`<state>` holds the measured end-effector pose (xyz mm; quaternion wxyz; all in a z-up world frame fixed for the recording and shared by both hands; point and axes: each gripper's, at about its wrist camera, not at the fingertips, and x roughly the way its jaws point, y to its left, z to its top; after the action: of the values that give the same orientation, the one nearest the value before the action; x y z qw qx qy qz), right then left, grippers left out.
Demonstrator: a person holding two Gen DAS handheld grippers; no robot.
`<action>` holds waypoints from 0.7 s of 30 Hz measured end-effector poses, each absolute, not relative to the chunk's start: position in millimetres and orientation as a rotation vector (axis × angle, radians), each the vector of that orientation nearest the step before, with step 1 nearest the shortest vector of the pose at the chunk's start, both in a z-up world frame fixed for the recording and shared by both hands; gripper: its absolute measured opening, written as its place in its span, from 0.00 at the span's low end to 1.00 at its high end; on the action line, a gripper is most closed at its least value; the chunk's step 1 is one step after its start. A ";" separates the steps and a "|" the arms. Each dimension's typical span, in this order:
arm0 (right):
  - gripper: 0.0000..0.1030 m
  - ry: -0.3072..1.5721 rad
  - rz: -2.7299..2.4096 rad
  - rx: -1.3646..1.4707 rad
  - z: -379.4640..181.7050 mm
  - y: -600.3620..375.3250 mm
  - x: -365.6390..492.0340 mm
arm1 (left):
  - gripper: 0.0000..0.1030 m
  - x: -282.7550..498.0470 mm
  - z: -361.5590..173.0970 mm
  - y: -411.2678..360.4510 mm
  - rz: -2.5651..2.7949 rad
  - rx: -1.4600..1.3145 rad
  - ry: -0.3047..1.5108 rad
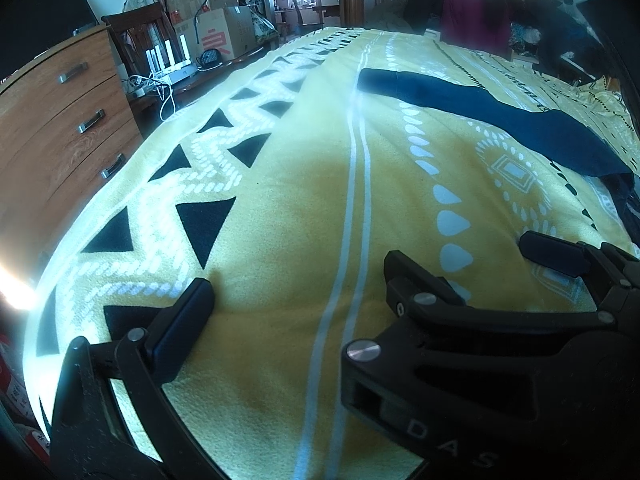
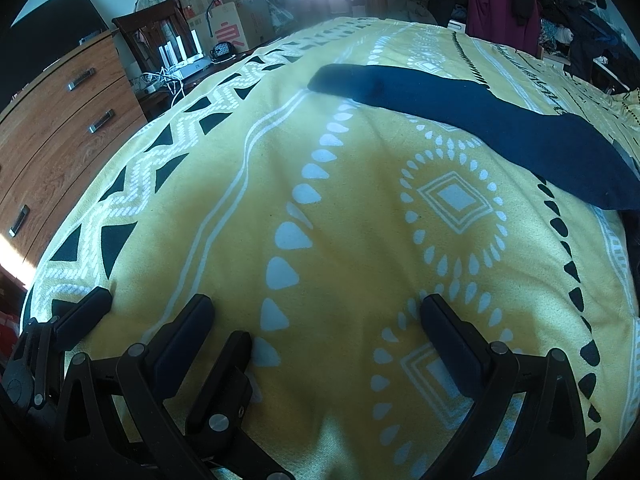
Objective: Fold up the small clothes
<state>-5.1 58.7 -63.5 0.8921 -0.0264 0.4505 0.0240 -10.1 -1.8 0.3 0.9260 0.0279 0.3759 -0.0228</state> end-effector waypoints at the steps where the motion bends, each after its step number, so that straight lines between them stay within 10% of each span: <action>1: 1.00 0.935 0.050 -0.053 -63.6 58.0 -5.9 | 1.00 -9.6 0.8 -1.8 -0.044 0.062 0.775; 21: 1.00 0.957 0.309 0.120 -47.8 32.1 10.5 | 1.00 -1.6 18.2 -5.7 0.100 0.193 0.753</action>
<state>10.5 32.1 -47.8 0.8745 0.0575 0.4583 0.1481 -1.6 -5.7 18.2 0.9243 0.0939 0.3667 0.0485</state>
